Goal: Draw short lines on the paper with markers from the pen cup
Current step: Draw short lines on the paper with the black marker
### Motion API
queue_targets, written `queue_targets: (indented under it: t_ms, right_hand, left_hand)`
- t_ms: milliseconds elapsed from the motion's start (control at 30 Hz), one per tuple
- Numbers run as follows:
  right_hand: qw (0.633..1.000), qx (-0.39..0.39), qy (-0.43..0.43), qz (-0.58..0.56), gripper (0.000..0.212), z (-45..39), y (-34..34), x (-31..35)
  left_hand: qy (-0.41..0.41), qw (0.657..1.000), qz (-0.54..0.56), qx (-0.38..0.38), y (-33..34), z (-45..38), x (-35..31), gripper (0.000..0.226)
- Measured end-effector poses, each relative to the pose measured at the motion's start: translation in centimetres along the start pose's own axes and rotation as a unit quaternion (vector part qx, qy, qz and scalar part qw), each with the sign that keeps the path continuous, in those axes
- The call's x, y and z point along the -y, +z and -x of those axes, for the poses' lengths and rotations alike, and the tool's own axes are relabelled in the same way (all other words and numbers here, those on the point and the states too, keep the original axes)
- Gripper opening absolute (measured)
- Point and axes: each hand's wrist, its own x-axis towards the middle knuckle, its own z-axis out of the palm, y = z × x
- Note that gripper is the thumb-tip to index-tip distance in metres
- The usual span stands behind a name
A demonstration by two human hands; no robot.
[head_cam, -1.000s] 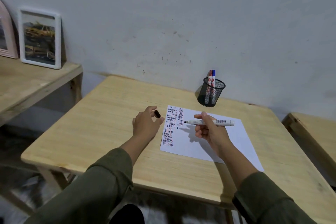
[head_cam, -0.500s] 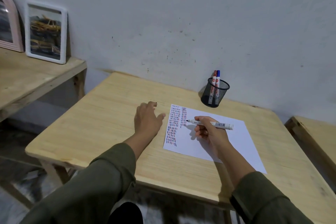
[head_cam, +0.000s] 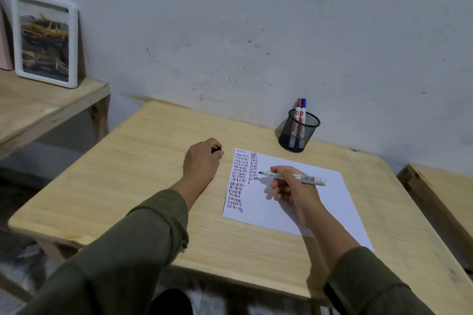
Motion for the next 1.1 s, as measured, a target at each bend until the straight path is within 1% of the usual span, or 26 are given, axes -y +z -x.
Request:
queue_targets:
  t_ms: [67,167,267,467,567,633,733,800,1000,1100]
  right_hand:
    - [1.000,-0.001,0.000,0.002,0.017,-0.2,-0.2,0.1]
    - [1.000,-0.006,-0.002,0.006,0.017,-0.3,-0.3,0.1]
    - [1.000,-0.010,-0.002,0.004,0.017,-0.3,-0.3,-0.1]
    - [1.000,-0.005,-0.003,0.002,0.017,0.2,-0.1,-0.1]
    - [1.000,-0.004,-0.005,0.002,0.017,0.2,-0.1,-0.1]
    - [1.000,-0.004,-0.006,0.005,0.017,0.3,0.0,-0.1]
    - [1.000,-0.008,-0.009,0.015,0.016,0.2,0.0,0.0]
    - [0.999,-0.010,-0.012,0.031,0.016,0.2,-0.1,0.1]
    - [0.999,-0.008,-0.014,0.029,0.016,0.4,0.2,0.2]
    - [1.000,-0.004,-0.012,0.008,0.014,0.5,0.4,0.1]
  left_hand:
    - [0.001,0.997,0.076,0.007,-0.3,0.5,-0.5,0.014]
    - [0.002,0.992,0.127,0.005,-0.6,1.3,-0.8,0.014]
    - [0.008,0.993,0.115,0.015,-0.7,2.1,-0.6,0.017]
    - [0.043,0.997,0.032,0.050,-0.5,2.5,0.1,0.020]
    - [0.054,0.996,0.019,0.067,-0.6,2.6,-0.2,0.024]
    - [0.046,0.996,0.014,0.073,-0.8,2.5,-0.3,0.030]
    - [0.016,0.995,0.035,0.091,-0.9,2.2,-0.4,0.042]
    - [0.000,0.993,0.057,0.101,-1.0,2.1,-0.6,0.046]
    - [-0.005,0.993,0.077,0.092,-1.1,2.3,-0.1,0.049]
    - [0.011,0.995,0.080,0.065,-1.3,3.1,-0.2,0.049]
